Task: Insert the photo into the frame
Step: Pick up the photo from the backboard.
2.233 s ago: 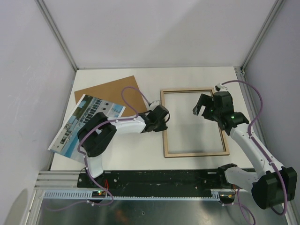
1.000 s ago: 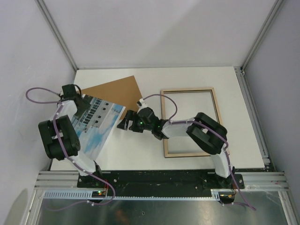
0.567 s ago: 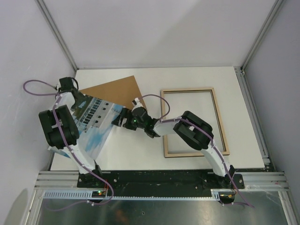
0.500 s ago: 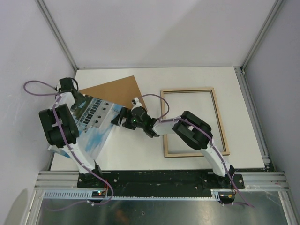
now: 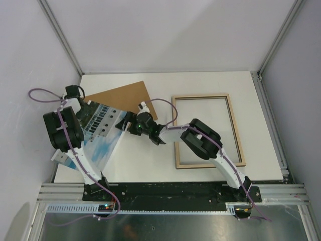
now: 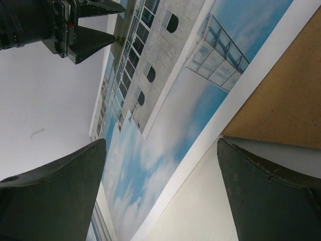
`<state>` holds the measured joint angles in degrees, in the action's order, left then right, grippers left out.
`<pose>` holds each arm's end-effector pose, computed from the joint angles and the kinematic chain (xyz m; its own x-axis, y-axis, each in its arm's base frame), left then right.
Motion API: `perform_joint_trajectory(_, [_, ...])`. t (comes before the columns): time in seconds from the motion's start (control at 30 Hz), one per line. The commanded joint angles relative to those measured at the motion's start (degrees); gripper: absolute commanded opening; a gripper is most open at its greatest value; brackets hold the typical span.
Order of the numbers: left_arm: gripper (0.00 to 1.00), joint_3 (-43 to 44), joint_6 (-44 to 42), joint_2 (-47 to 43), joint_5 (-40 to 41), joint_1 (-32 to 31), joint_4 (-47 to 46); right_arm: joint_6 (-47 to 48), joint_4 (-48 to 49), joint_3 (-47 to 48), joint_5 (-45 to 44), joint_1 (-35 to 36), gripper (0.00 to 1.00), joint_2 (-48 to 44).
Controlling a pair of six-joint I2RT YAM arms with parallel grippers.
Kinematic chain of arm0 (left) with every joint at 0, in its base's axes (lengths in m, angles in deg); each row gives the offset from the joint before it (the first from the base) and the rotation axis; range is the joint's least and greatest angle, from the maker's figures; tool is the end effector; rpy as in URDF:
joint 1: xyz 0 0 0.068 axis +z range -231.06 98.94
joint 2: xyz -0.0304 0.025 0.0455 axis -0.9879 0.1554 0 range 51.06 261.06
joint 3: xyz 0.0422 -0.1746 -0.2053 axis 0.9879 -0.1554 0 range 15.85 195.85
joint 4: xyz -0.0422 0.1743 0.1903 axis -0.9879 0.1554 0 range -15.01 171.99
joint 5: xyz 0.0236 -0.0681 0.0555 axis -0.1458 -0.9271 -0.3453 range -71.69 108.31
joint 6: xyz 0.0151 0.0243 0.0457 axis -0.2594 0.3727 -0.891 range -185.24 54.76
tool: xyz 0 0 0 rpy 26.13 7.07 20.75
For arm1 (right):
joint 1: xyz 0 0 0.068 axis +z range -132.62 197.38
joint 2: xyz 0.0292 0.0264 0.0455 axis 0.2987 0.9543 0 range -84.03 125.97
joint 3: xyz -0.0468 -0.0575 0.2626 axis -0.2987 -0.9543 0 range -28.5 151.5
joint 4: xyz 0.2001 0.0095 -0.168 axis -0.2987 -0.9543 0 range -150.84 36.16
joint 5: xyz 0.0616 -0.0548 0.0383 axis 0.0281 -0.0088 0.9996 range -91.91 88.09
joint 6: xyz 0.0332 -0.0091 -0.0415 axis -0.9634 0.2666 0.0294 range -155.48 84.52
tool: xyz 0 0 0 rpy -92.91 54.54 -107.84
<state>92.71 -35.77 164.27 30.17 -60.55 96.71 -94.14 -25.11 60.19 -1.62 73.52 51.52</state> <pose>0.3857 0.1521 0.1668 -0.4732 -0.6911 -0.5463 -0.7782 0.6186 -0.1084 0.2917 0.4352 0.1266 -0.8017 0.3380 -0.4930 -0.2853 0.5083 0.8125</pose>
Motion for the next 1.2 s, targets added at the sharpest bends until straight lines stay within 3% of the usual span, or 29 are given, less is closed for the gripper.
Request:
perform_joint_trajectory(0.0, [0.60, 1.4, 0.3, 1.8, -0.7, 0.1, -0.3, -2.1, -1.1, 1.4, -1.7, 0.1, 0.97, 3.2])
perform_joint_trajectory(0.37, [0.59, 0.4, -0.5, 1.7, -2.2, -0.5, -0.2, -8.2, 7.2, 2.1, 2.8, -1.0, 0.96, 4.1])
perform_joint_trajectory(0.77, [0.59, -1.3, -0.5, 1.4, -4.0, -0.5, -0.1, -13.8, 23.3, 1.6, 9.4, -1.4, 0.95, 4.5])
perform_joint_trajectory(1.03, [0.59, -1.8, -0.7, 0.2, -5.4, -0.6, -0.1, -10.0, 15.8, 4.4, 10.7, -1.3, 0.90, 4.8])
perform_joint_trajectory(1.17, [0.59, -2.2, -0.9, -0.8, -6.2, -1.1, -0.1, -6.3, 10.2, 5.3, 9.5, -1.2, 0.79, 5.1])
